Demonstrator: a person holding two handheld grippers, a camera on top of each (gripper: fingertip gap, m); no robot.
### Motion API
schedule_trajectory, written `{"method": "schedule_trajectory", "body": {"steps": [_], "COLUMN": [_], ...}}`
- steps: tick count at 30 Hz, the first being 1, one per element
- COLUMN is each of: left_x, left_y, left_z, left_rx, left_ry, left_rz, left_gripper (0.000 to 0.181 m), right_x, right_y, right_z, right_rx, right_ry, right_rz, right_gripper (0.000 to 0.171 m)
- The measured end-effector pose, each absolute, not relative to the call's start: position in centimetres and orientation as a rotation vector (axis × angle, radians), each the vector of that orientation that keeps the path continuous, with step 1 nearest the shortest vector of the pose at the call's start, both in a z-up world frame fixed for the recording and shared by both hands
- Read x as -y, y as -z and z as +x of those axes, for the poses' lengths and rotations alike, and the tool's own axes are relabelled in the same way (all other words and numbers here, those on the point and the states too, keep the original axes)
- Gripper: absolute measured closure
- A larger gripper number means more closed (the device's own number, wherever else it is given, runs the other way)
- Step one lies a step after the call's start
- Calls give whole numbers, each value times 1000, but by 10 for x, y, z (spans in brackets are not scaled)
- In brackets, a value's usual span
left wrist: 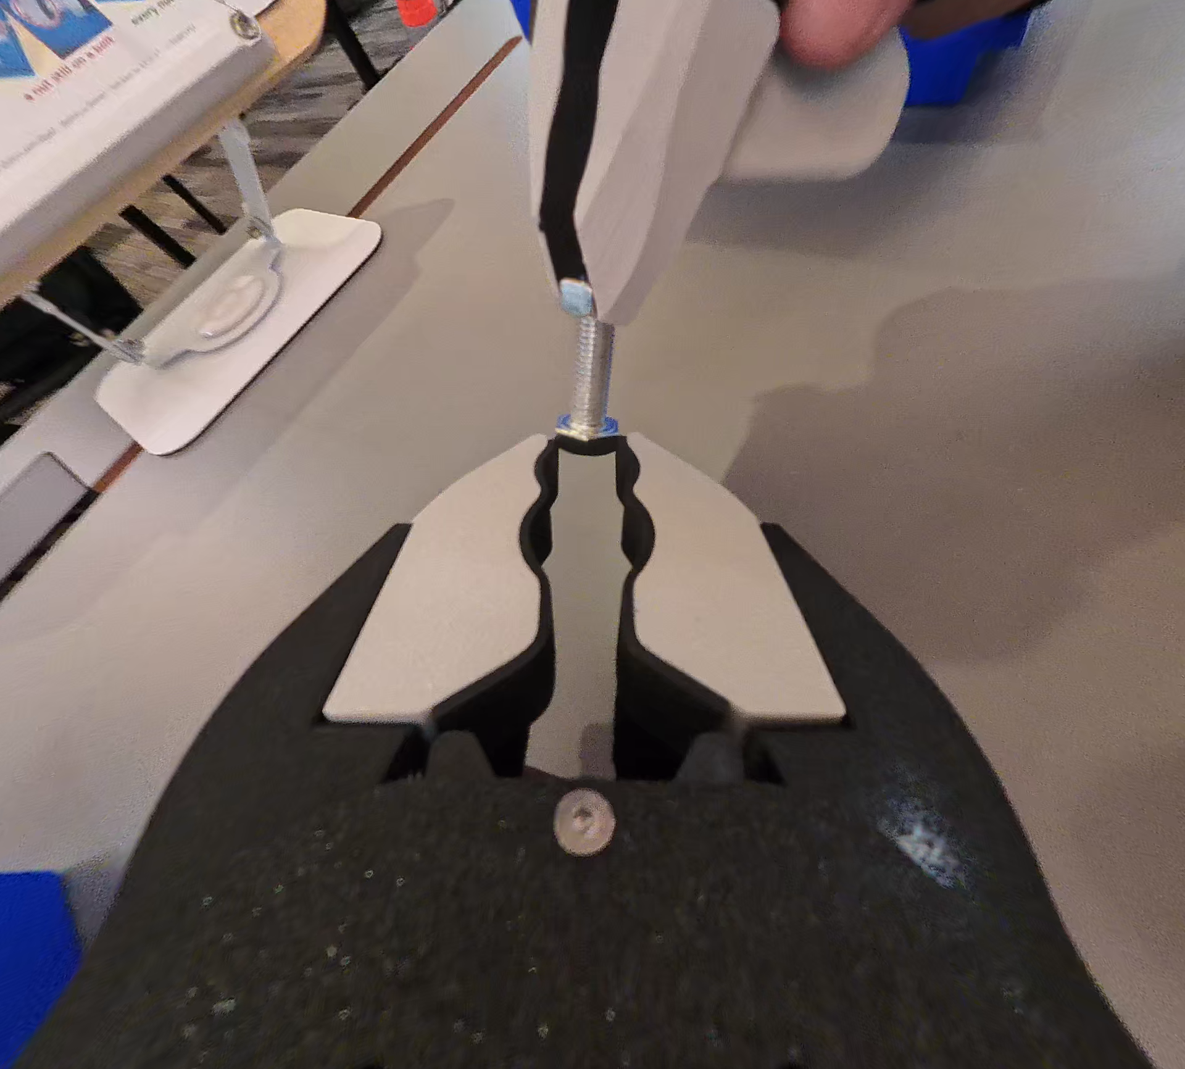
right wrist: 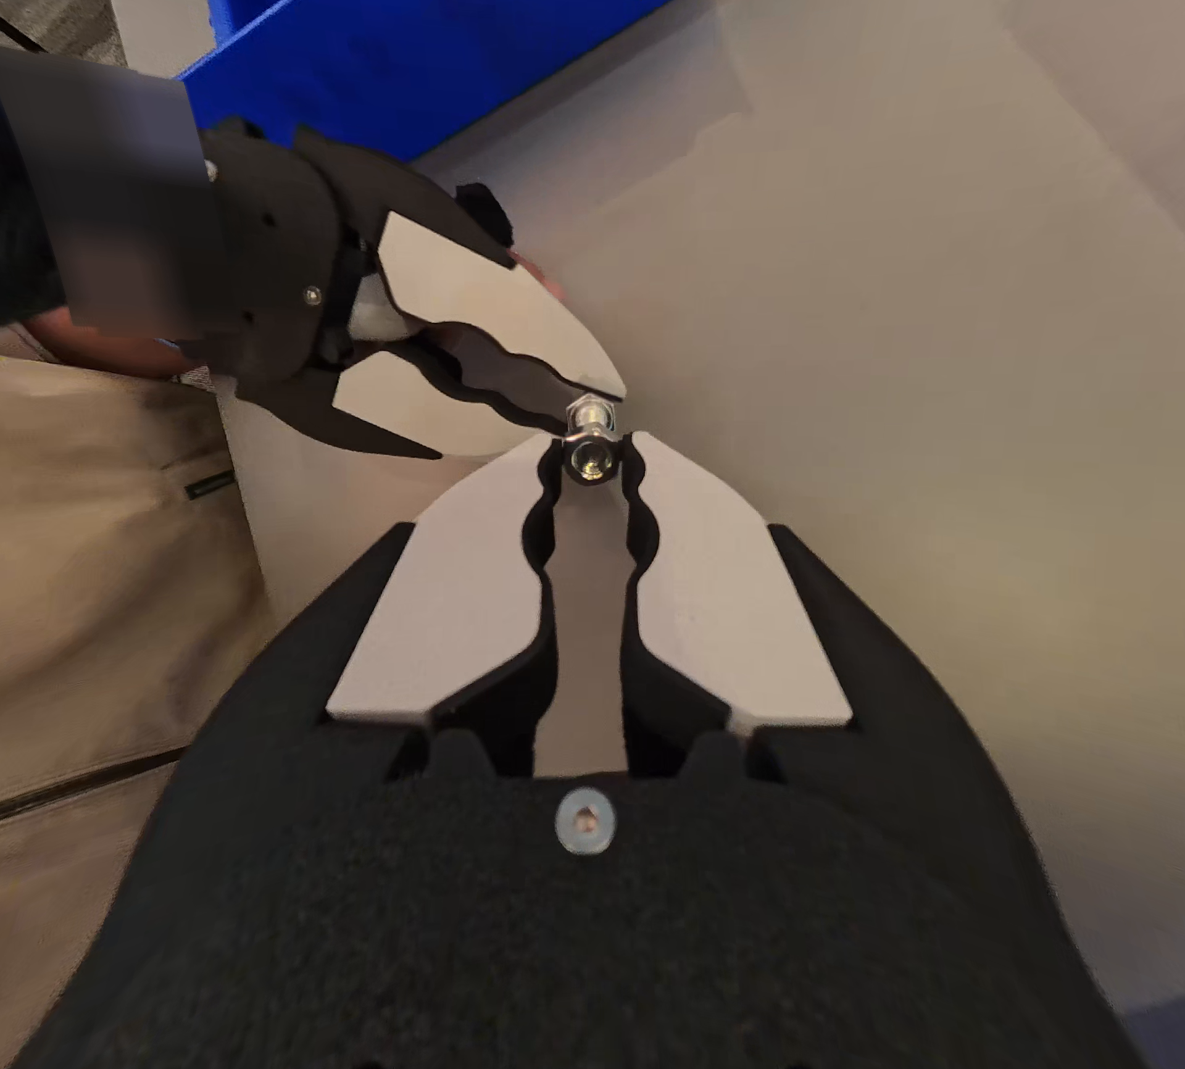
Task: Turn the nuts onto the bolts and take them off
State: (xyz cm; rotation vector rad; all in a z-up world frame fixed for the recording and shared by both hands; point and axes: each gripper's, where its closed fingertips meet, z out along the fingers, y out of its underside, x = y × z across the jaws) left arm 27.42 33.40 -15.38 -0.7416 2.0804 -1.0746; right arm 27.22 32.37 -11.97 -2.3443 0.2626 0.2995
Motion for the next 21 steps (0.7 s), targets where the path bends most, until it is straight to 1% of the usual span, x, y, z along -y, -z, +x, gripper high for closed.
{"method": "schedule_trajectory", "body": {"steps": [6, 10, 15, 18, 21], "left_x": [-328, -318, -308, -300, -296], "left_y": [152, 147, 146, 149, 148], "left_z": [271, 264, 256, 248, 242], "left_rx": [-2107, -2142, -2184, -2250, -2294], "left_ry": [1257, 1439, 1544, 1609, 1672], "left_rz": [-817, -828, -812, -792, -766], "left_gripper": [164, 165, 165, 165, 165], "right_x": [-324, -318, -310, -301, -298], "right_y": [116, 111, 110, 114, 113], "right_z": [271, 265, 258, 253, 249], "right_rx": [-106, 229, 693, 1099, 1345], "right_ry": [-236, -171, -88, 65, 160], "right_rz": [-2411, -2511, -2559, -2513, -2442], "right_gripper": [153, 153, 153, 153, 154]}}
